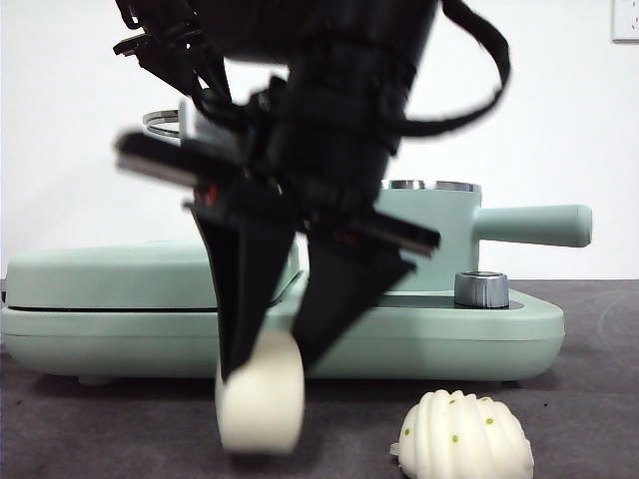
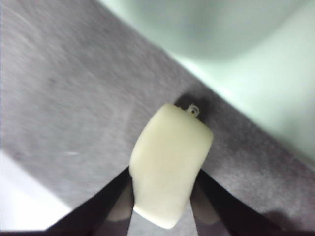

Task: Put the buns in a small steamer

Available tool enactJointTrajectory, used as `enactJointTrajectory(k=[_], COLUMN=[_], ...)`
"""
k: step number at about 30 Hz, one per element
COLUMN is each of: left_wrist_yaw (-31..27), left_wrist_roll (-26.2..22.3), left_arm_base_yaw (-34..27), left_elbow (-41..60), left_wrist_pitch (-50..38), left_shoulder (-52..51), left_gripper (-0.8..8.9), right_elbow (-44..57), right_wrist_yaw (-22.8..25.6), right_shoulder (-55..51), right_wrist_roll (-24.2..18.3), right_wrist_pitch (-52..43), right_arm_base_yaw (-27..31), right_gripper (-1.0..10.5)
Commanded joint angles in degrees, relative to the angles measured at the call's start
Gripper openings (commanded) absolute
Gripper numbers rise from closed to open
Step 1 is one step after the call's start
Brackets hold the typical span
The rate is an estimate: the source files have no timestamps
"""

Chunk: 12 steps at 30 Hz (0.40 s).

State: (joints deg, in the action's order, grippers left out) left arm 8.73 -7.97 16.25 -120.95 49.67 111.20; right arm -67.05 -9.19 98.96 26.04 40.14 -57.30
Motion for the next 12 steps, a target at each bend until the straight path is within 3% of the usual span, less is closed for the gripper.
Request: enactJointTrajectory(k=[1, 7, 12], left_wrist_yaw=[0.2, 0.2, 0.2], left_wrist_roll=[-0.4, -0.4, -0.4], left_arm_base_yaw=[-0.2, -1.3, -2.1], left_elbow=[-2.4, -2.4, -2.4], left_wrist_pitch=[-1.2, -1.2, -1.2], left_shoulder=[0.6, 0.6, 0.6], left_gripper=[0.47, 0.47, 0.47], right_elbow=[-5.0, -17.2, -28.9], right_wrist_yaw=[0.1, 0.2, 0.2], right_shoulder=[1.0, 1.0, 1.0], right_wrist_roll=[-2.6, -7.0, -10.4], right_wrist_pitch=[3.8, 16.7, 25.9], right_arm_base_yaw=[-0.2, 1.7, 7.1], right_gripper=[1.4, 1.4, 1.4])
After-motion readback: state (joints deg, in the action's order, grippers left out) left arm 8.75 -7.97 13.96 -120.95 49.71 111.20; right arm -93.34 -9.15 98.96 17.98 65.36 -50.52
